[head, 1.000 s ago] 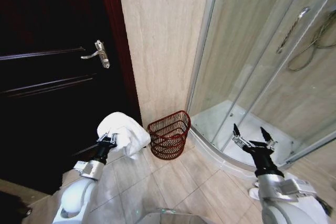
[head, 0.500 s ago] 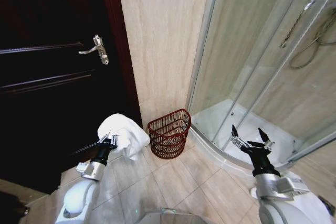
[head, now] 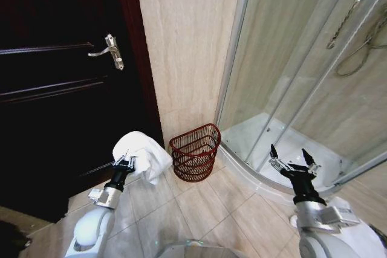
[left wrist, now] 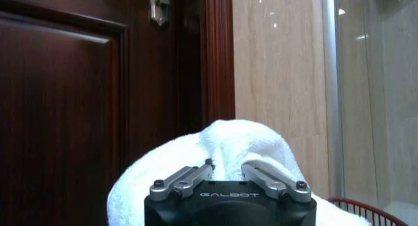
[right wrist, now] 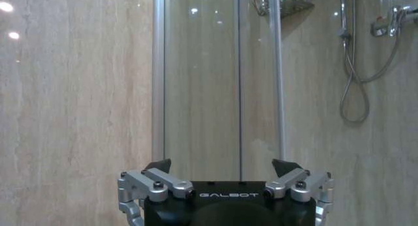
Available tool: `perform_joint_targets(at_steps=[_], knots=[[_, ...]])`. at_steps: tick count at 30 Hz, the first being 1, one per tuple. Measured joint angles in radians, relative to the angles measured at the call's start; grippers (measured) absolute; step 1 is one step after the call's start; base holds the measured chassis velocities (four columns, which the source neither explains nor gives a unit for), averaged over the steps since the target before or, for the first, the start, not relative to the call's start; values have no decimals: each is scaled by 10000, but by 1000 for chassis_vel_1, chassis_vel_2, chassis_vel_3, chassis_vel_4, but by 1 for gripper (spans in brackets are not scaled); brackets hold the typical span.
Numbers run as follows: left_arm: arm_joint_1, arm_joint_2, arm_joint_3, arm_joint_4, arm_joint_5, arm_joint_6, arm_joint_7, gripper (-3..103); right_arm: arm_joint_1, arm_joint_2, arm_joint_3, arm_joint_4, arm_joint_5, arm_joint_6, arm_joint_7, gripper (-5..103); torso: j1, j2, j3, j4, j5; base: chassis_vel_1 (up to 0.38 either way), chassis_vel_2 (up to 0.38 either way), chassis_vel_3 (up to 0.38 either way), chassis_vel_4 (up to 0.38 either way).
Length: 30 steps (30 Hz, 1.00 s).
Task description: Discard the used towel into the hamper.
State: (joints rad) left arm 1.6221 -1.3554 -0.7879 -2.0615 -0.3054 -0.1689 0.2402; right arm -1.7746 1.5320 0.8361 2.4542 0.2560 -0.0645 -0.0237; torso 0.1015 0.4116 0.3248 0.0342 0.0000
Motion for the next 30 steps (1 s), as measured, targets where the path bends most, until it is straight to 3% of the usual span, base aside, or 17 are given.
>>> perform_joint_targets(at_steps=[23,26,30], knots=[[4,-147,30,-61,326,-84,111,5,-215,-39,240,-20,273,405,-6,100,-342,-951,-609,0,0,-30,-29,-32,-32],[-12,-131,25,-38,293,-140,218,5,-204,-17,218,-15,274,405,-6,100,-376,-1071,-696,-1,1,-53,-56,-46,-58],[-116,-105,43,83,225,-425,832,5,-175,1,188,-23,150,260,12,100,-395,-1164,-768,-1,0,-7,-5,-13,-14]])
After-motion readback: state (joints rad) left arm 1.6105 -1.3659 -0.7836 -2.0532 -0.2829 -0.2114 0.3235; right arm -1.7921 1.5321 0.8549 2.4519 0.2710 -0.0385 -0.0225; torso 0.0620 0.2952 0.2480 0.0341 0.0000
